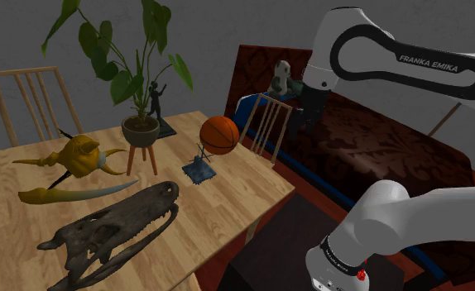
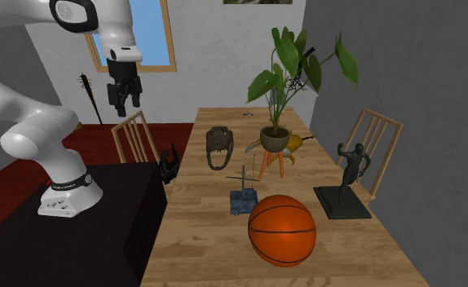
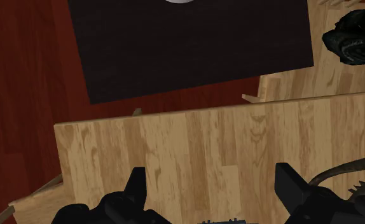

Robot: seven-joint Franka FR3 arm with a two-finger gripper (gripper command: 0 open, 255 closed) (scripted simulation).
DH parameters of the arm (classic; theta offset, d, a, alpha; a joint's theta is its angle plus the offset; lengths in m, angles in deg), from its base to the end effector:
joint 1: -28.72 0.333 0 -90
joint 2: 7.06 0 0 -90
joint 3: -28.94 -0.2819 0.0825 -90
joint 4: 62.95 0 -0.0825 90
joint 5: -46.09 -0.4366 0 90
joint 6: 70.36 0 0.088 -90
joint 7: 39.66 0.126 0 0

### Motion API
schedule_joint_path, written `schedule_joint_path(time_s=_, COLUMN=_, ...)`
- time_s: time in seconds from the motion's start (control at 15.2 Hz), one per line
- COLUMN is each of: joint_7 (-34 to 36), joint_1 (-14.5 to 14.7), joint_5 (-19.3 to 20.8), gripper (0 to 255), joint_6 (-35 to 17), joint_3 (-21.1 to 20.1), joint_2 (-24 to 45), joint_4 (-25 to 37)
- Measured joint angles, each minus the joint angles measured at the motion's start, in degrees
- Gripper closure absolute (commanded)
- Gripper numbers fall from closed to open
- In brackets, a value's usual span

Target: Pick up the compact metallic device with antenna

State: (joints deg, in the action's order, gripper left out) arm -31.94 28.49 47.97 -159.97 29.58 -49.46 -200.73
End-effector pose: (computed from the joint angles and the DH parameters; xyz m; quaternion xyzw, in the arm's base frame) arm 0.3881 -0.0102 0.5038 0.9960 -0.0724 -0.0495 0.0157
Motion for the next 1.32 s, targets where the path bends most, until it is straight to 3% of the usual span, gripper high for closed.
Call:
schedule_joint_path(time_s=0.26, joint_7=0.31, joint_1=0.07, joint_5=-0.09, gripper=0, joint_6=-4.05, joint_3=-0.13, joint_2=2.94, joint_4=-0.76)
schedule_joint_path(time_s=0.73, joint_7=1.24, joint_1=0.22, joint_5=-0.17, gripper=0, joint_6=-18.05, joint_3=-0.48, joint_2=15.03, joint_4=-1.19)
schedule_joint_path(time_s=1.32, joint_7=2.38, joint_1=0.28, joint_5=0.11, gripper=0, joint_6=-32.87, joint_3=-0.82, joint_2=33.86, joint_4=4.86)
